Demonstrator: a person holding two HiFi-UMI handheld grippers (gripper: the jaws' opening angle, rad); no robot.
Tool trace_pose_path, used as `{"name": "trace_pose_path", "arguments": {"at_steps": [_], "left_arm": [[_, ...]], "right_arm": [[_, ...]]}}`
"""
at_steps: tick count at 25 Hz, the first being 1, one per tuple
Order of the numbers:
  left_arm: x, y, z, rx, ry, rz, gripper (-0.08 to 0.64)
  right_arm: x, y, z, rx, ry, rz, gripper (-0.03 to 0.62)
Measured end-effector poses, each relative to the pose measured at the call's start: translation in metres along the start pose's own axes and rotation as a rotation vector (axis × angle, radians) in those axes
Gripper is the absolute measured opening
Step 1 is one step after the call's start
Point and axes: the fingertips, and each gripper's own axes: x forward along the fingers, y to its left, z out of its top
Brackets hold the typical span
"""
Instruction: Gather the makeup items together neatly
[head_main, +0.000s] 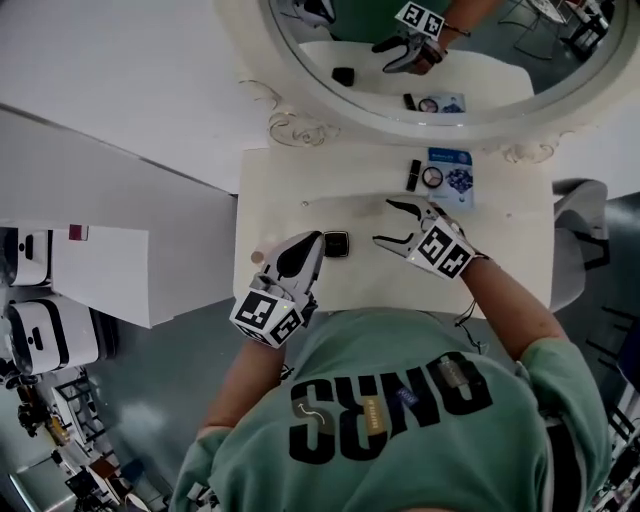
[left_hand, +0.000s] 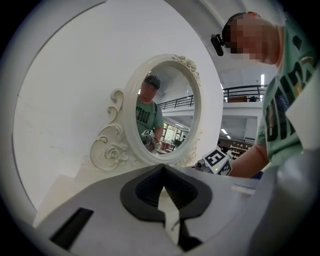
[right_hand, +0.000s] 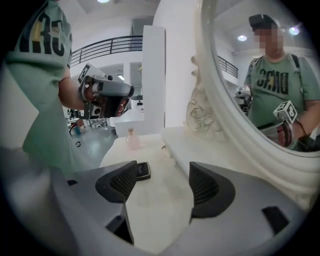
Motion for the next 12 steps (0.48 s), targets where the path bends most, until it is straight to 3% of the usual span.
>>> {"name": "trace_pose_path", "arguments": {"at_steps": [7, 12], "left_arm": [[0.067, -0.038, 0.005, 0.026, 0.040, -0.101, 0.008], [0.132, -0.044, -0.017, 0.027, 0.169, -0.095, 0.008]], "right_arm": [[-0.079, -0.073, -0.024, 0.123, -0.015, -0.196, 0.321], [-0.122, -0.098, -0.037, 0.171, -0.042, -0.273, 0.321]]}}
